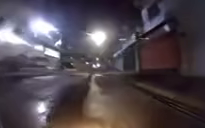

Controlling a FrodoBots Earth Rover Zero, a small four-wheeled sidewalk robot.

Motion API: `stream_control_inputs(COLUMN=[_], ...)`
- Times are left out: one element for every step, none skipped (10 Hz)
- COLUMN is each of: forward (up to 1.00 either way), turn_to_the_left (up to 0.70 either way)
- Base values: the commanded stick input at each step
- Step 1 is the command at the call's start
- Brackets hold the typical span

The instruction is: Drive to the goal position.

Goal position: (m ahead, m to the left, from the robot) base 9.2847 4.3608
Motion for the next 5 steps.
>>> stream_control_inputs(forward=[0.7,0.7,0.7,0.7,0.7], turn_to_the_left=[0.0,0.0,0.0,0.0,0.0])
